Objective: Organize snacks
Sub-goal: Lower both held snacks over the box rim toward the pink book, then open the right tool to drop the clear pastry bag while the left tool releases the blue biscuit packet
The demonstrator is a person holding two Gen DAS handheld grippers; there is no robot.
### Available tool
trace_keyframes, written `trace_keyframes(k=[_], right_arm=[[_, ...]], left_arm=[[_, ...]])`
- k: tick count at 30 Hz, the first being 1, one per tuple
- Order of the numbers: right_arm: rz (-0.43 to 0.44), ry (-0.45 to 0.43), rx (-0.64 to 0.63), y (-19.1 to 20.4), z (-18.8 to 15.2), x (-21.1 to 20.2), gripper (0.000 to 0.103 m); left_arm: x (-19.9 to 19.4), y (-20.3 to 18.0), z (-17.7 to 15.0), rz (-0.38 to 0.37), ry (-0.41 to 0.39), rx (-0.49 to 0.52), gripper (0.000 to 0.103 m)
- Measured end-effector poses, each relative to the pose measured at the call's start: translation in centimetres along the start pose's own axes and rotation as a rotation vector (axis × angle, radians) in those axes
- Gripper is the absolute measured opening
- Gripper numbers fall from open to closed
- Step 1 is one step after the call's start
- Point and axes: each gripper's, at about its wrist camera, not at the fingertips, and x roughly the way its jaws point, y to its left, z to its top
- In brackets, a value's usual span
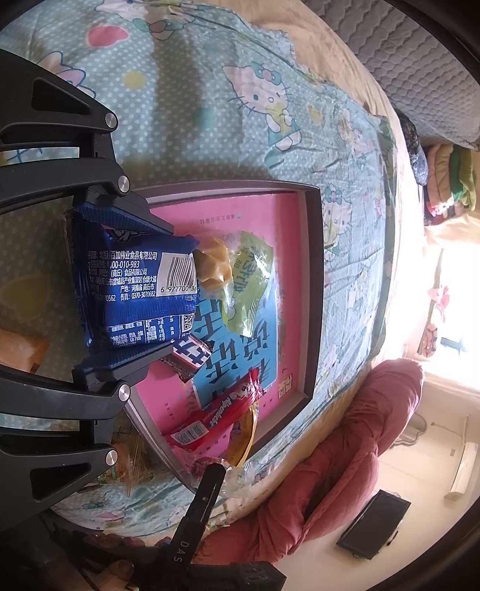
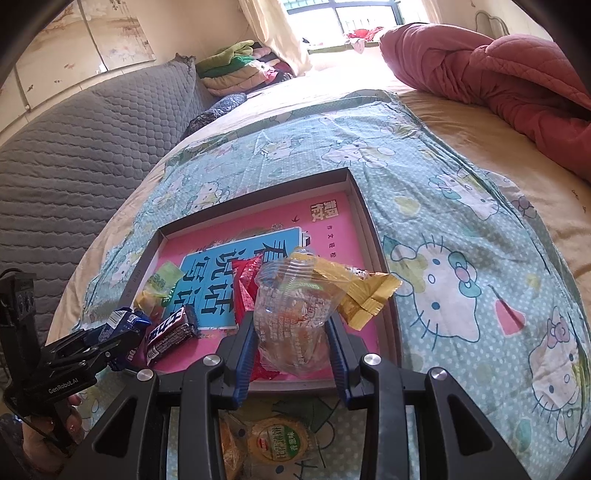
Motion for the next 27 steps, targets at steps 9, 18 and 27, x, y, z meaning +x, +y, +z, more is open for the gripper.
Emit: trace_keyframes(k=[9, 18, 27], right_arm=[[-0.014, 0.020, -0.014, 0.2, -0.5, 0.6, 0.037], [-0.023, 0.024, -0.022, 0.2, -0.6, 0.7, 0.037], [-0.024, 0.048, -0.026, 0.6, -0.9, 1.1, 0.037]], left_arm=[[0.0, 0.3, 0.0, 0.016, -0.007, -0.002, 0.057], [0.0, 0.3, 0.0, 0.014, -0.004, -0.001, 0.057], [0.0, 0.3, 0.0, 0.017, -0.005, 0.002, 0.057]])
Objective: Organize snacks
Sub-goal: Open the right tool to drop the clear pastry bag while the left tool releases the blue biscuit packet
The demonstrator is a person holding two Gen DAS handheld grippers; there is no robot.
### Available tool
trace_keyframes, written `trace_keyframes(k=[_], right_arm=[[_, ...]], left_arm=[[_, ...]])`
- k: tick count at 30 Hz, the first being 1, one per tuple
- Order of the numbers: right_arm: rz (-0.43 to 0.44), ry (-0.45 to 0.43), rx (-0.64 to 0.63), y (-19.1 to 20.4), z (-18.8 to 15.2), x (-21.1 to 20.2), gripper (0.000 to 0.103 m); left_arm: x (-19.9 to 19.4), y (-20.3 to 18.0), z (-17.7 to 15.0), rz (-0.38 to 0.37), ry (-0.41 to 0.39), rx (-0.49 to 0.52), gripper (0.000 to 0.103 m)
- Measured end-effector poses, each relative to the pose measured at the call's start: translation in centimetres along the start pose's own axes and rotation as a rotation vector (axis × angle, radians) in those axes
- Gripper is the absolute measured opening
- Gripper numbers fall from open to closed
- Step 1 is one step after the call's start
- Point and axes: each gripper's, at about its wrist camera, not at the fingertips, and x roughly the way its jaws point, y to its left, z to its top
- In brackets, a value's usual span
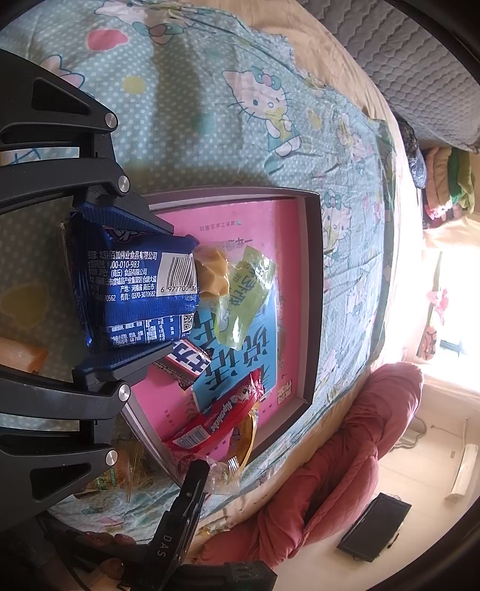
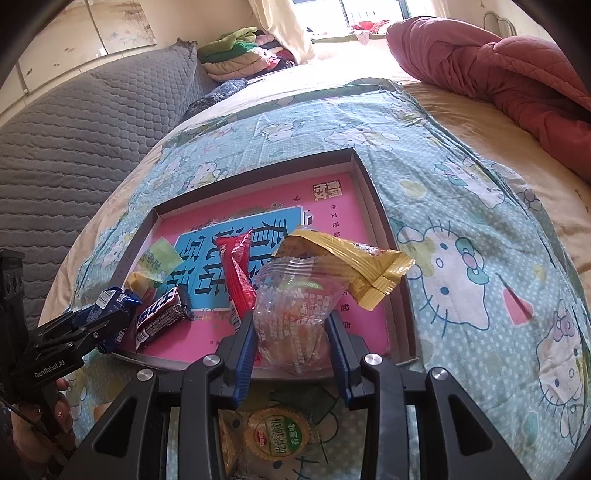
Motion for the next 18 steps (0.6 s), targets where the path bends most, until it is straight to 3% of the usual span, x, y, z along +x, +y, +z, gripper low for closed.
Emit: trace_keyframes(k=[18], right_arm=[[-0.022, -0.009, -0.003, 0.02, -0.36, -0.99, 0.037]], left_arm=[[0.12, -0.12, 0.14, 0.022, -0.021, 0.014, 0.058]])
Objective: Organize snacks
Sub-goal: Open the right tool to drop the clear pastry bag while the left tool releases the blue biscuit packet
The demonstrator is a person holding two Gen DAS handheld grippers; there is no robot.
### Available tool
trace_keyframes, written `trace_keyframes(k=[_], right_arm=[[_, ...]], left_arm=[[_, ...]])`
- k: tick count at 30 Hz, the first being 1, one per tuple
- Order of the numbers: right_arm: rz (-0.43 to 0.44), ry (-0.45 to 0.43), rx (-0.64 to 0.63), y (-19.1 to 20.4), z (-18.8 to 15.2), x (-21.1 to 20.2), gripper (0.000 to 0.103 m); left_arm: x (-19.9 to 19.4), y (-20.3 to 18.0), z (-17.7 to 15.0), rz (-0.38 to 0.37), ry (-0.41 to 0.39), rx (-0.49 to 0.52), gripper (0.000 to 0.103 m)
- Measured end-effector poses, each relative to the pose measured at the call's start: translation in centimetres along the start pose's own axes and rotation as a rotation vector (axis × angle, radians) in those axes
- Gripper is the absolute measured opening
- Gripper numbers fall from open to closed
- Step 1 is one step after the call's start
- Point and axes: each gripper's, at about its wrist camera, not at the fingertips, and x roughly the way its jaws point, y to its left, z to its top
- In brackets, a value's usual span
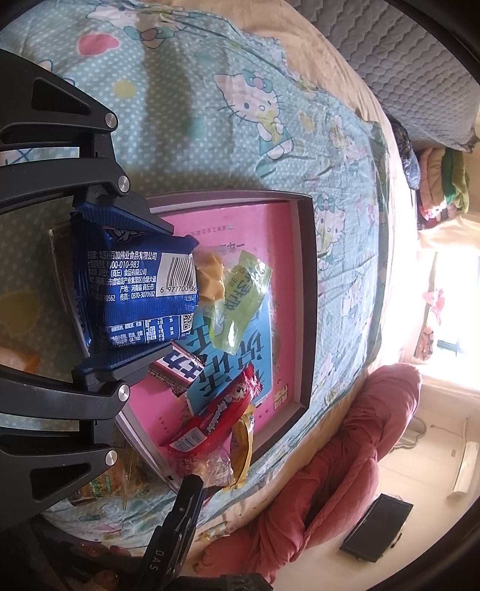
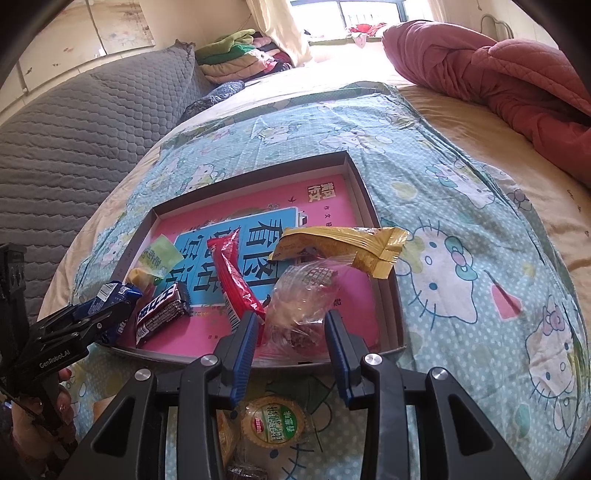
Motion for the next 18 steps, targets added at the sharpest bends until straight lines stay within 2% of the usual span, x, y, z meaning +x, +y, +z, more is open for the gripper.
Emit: trace_keyframes(k=[18], right_arm=[[-0.008, -0.006, 0.007, 0.01, -0.07, -0.52, 0.037]], left_arm=[[0.09, 0.38, 0.45, -0.043, 0.008, -0.030, 0.062]])
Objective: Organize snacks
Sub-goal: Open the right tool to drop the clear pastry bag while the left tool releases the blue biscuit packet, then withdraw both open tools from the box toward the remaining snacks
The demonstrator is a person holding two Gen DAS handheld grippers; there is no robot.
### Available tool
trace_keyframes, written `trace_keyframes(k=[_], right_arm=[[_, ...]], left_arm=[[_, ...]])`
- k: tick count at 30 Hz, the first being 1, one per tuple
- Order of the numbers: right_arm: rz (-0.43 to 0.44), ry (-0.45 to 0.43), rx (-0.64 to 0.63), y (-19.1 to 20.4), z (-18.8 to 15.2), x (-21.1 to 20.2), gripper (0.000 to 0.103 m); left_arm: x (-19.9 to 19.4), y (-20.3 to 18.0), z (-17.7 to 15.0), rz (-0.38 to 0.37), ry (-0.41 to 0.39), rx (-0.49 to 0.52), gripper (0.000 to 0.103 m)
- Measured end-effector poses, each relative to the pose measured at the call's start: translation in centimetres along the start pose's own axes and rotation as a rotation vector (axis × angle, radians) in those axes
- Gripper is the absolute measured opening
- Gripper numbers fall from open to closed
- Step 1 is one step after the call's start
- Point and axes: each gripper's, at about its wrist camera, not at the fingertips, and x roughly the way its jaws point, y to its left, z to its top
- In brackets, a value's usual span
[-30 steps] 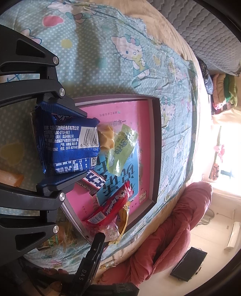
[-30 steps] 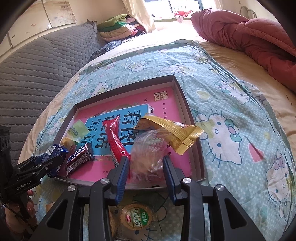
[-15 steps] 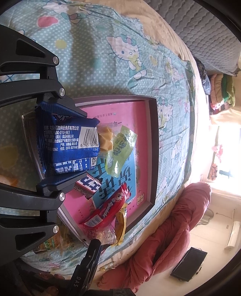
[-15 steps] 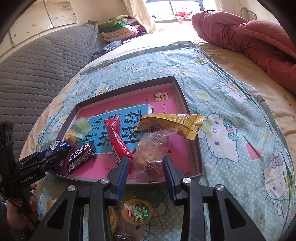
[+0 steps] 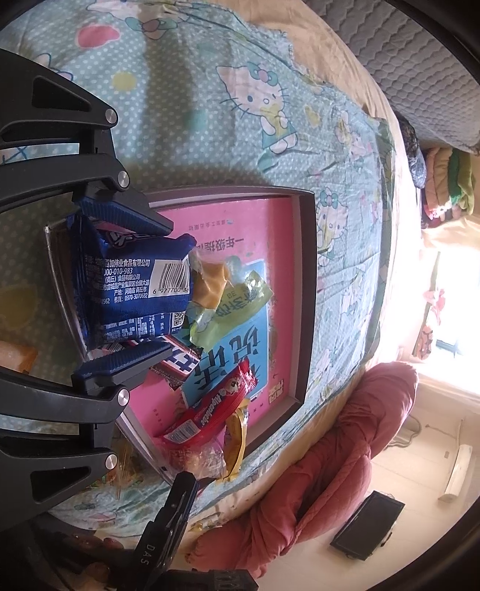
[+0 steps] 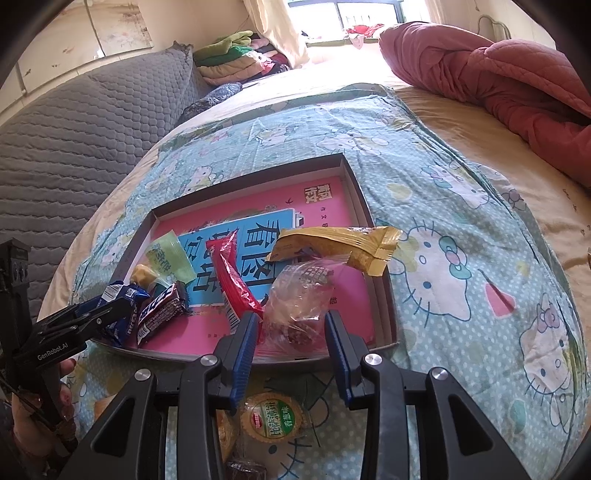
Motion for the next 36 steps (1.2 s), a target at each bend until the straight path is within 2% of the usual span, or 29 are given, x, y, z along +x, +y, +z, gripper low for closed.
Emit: trace_keyframes(k=[2, 10, 13, 23, 36], right_arm=[[0.001, -0.003, 0.000, -0.1, 0.0, -0.2, 0.038], [0.007, -0.023, 0.010, -0.3, 0.1, -0.9, 0.038], [0.012, -0.030, 0.012, -0.4, 0.2, -1.2, 0.041], [0.024, -0.046, 0.011, -0.2, 0.3, -1.8, 0.042], [0.053, -0.067, -0.002, 0.2, 0.1, -3.1, 0.048]], left_arm=[[-0.2, 0.0, 0.0, 0.002, -0.004, 0.003, 0.067], [-1.3, 0.3, 0.2, 0.008, -0.026, -0.001, 0.068], [-2.2, 0.1, 0.3, 0.017, -0.047, 0.011, 0.072], [-4.8, -0.6, 0.1, 0.027, -0.098, 0.023, 0.074], [-6.7, -1.7, -0.4, 0.043, -0.122, 0.024, 0.075]])
